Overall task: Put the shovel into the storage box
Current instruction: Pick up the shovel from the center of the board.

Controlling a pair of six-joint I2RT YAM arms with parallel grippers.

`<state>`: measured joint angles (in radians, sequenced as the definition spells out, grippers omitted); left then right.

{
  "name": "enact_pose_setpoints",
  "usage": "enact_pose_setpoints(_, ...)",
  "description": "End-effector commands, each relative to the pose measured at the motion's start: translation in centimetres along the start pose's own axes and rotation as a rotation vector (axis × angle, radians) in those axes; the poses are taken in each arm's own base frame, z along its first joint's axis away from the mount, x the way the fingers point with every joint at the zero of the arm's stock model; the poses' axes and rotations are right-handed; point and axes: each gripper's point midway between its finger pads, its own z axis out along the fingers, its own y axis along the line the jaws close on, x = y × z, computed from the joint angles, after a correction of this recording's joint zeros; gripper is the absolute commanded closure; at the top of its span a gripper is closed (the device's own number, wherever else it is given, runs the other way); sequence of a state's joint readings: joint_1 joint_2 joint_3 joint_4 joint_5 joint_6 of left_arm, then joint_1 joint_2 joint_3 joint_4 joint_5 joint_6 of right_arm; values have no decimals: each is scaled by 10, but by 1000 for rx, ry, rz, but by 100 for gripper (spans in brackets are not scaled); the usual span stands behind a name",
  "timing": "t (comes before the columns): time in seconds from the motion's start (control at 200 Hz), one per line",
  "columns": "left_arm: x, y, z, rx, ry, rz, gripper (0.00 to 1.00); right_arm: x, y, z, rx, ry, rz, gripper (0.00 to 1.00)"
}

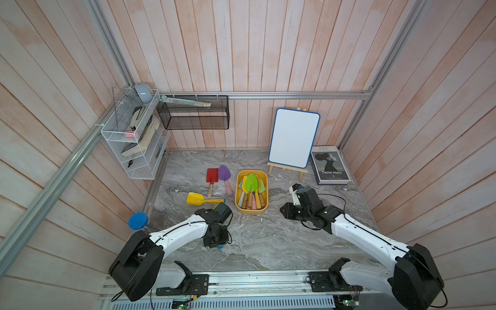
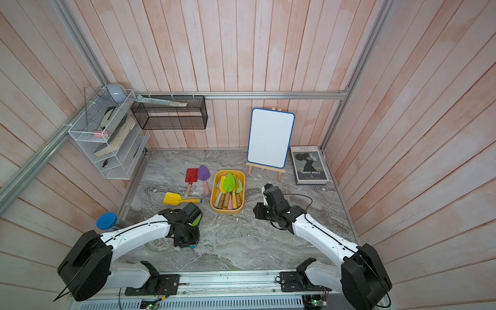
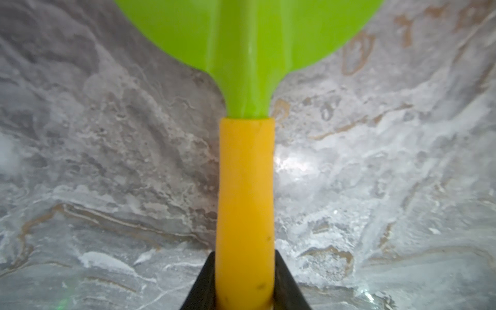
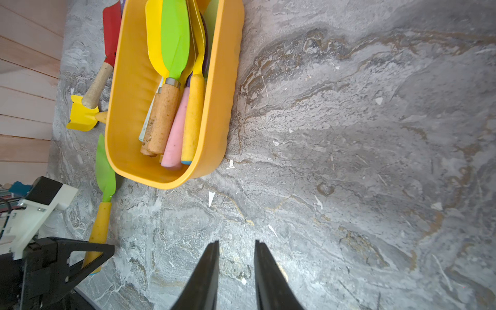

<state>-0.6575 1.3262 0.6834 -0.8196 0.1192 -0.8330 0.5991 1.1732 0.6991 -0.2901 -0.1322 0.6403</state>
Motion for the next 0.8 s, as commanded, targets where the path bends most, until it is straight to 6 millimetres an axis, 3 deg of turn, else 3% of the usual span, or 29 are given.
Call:
enact_pose_setpoints(0.0,-4,-19,-20,62,-54,21,83,3,9,-5,-25,1,5,72)
enact_pose_setpoints(0.13,3,-44,-45,169,-79,66,83,0,39,-8,-140,7,-16,72)
enact_pose_setpoints(0.28,12,-60,-68,242,-88,96,83,-6,75,-11,-271,10,-29,72)
enact_pose_setpoints(0.525,20,-80,-87,309,-97,134,83,-17,124,-6,-377,13,-66,72)
enact_pose_setpoints(0.795,18,-105,-96,348,-105,184,83,-31,148,11,-408,15,-63,70)
